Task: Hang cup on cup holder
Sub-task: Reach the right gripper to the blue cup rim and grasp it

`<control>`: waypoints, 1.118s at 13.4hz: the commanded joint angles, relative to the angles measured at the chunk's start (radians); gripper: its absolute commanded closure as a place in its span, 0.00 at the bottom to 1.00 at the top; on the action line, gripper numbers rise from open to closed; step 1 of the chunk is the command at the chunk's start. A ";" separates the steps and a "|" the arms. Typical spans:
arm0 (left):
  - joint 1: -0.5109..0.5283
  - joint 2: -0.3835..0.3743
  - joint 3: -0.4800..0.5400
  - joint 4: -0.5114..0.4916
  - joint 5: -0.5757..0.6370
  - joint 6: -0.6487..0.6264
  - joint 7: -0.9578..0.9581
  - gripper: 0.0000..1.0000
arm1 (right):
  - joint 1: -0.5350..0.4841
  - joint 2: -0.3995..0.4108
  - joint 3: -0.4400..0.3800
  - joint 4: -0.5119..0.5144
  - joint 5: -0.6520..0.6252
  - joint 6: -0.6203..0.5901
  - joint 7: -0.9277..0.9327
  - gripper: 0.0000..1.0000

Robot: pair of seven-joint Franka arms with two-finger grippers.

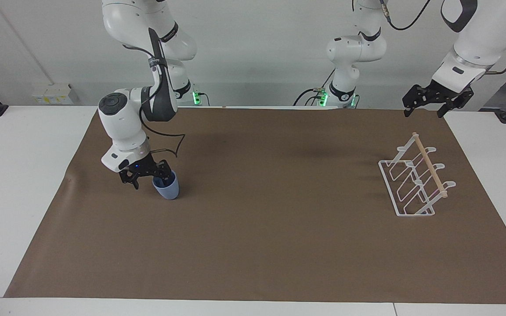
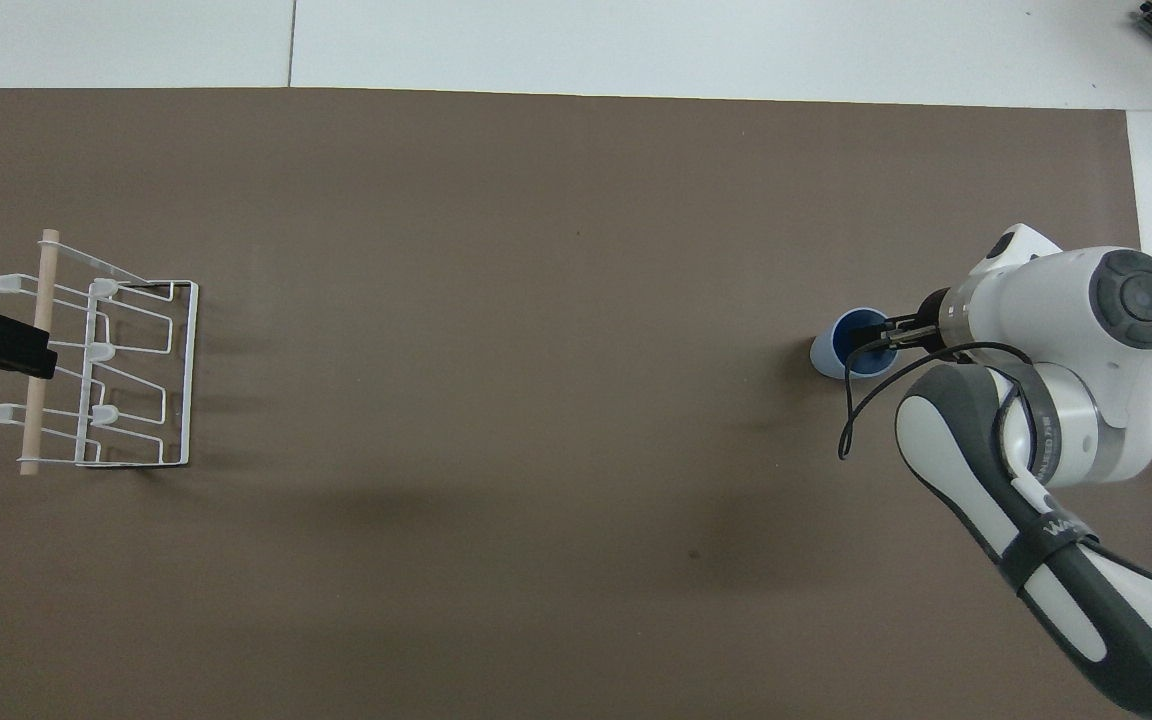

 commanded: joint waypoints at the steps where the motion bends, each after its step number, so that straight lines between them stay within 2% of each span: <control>1: -0.002 -0.029 0.004 -0.035 -0.003 0.013 -0.010 0.00 | -0.014 -0.026 0.008 -0.031 0.000 0.008 -0.019 0.71; 2: -0.002 -0.029 0.004 -0.035 -0.003 0.013 -0.010 0.00 | -0.014 -0.028 0.008 -0.033 0.000 0.002 -0.017 1.00; 11: -0.002 -0.029 0.004 -0.035 -0.003 0.013 -0.010 0.00 | -0.001 -0.028 0.009 -0.016 0.000 -0.037 0.001 1.00; 12: -0.002 -0.029 0.004 -0.035 -0.003 0.013 -0.010 0.00 | 0.000 -0.031 0.011 0.031 0.001 -0.107 0.001 1.00; 15: -0.002 -0.029 0.004 -0.035 -0.003 0.013 -0.010 0.00 | 0.015 -0.095 0.031 0.302 0.018 -0.444 0.000 1.00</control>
